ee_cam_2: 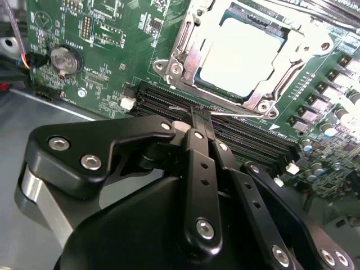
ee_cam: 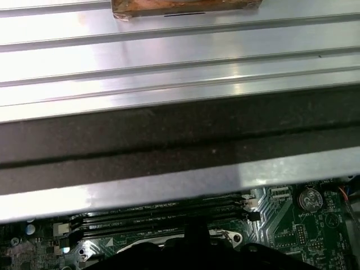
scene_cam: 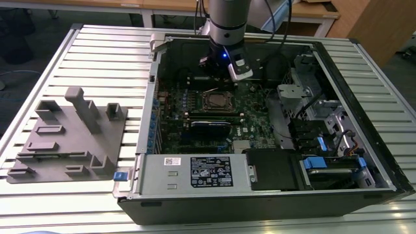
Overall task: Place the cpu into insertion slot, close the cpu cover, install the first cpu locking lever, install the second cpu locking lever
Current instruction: 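Install the first cpu locking lever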
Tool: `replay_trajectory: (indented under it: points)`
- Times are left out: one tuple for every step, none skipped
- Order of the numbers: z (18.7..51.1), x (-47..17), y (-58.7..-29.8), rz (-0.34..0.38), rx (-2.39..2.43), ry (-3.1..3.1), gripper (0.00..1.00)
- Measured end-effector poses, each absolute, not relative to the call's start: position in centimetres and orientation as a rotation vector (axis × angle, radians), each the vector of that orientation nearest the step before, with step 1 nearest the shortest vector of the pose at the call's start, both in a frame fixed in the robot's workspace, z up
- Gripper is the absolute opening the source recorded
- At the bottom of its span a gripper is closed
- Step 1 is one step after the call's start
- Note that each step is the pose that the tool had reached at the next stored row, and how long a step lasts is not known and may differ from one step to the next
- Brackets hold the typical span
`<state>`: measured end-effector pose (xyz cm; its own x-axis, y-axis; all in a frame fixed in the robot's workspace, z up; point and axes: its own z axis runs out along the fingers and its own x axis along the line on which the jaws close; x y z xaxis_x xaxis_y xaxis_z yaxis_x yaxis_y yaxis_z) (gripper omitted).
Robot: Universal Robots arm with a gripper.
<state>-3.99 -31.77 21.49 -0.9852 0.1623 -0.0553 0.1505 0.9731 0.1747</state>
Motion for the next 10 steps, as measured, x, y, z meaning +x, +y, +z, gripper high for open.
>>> replay_trajectory:
  points:
    - [21.48,-3.99,-31.77,0.261,0.262,3.049,0.11]
    - [21.48,-3.99,-31.77,0.261,0.274,3.047,0.11]
    - [21.48,-3.99,-31.77,0.261,0.275,3.047,0.11]
    - [21.48,-3.99,-31.77,0.261,0.275,3.047,0.11]
    - [21.48,-3.99,-31.77,0.261,0.276,3.047,0.11]
    - [21.48,-4.00,-31.77,0.263,0.276,3.047,0.11]
    - [21.46,-4.02,-31.77,0.267,0.276,3.043,0.11]
    - [21.45,-4.03,-31.77,0.269,0.275,3.038,0.11]
    - [21.44,-4.03,-31.77,0.270,0.273,3.034,0.11]
    - [21.43,-4.04,-31.76,0.270,0.273,3.030,0.11]
